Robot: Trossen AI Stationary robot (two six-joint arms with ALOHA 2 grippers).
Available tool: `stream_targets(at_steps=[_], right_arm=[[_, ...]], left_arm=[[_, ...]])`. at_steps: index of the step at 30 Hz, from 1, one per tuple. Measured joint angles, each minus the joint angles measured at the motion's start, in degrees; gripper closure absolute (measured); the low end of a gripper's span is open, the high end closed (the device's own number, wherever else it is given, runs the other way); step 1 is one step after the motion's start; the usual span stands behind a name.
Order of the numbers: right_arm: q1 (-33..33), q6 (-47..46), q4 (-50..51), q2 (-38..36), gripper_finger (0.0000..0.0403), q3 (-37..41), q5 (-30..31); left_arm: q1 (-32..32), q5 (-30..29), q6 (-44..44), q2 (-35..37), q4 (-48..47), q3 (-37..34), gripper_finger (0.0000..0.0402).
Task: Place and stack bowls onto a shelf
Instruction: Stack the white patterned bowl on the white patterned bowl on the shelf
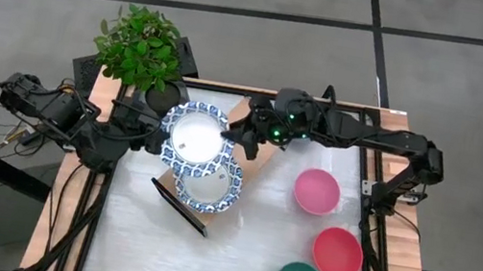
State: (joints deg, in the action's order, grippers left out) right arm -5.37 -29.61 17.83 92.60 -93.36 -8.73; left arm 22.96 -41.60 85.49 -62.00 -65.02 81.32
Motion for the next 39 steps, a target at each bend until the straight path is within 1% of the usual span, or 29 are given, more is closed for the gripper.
stream_targets(at_steps=[6,7,8,11,14,20,25,29,33,39], right_arm=[[-0.11,-0.57,0.44,-0.04,0.0363,0.00,0.11],[-0.11,-0.55,0.54,-0.04,0.0378,0.00,0.21],[-0.15,-0.52,0.53,-0.04,0.0382,0.00,0.24],[-0.16,-0.68,0.58,-0.04,0.0379,0.00,0.24],[-0.15,-1.62,0.92,-0.09,0.0371,0.00,0.24],[-0.15,-1.91,1.69,-0.09,0.0381,0.00,0.23],[-0.56,-1.92,5.27,-0.07,0.0378,0.00,-0.63],[-0.60,-1.94,7.73,-0.04,0.0376,0.00,-0.71],[-0.19,-2.27,9.27,-0.04,0.0380,0.00,-2.78],[1.01,-2.51,13.80,-0.04,0.0374,0.00,-3.56]], left_arm=[[0.00,-0.46,-1.12,0.02,0.07,0.00,0.0401],[0.00,-0.71,-1.25,0.02,0.22,0.00,0.0401],[0.02,-0.93,-1.34,0.02,0.48,0.00,0.0400],[0.00,-1.31,-4.45,0.02,2.22,0.00,0.0392],[0.02,-1.41,-8.61,0.02,5.02,0.00,0.0368],[0.02,-2.39,-13.63,0.04,7.35,0.00,0.0288],[0.28,0.23,-13.33,1.79,7.69,-0.02,0.0216],[0.50,2.59,-13.29,3.73,7.33,-0.02,0.0172],[0.50,2.73,-12.37,5.84,5.23,-0.02,0.0151],[0.50,2.48,-10.82,7.54,1.63,-0.02,0.0148]])
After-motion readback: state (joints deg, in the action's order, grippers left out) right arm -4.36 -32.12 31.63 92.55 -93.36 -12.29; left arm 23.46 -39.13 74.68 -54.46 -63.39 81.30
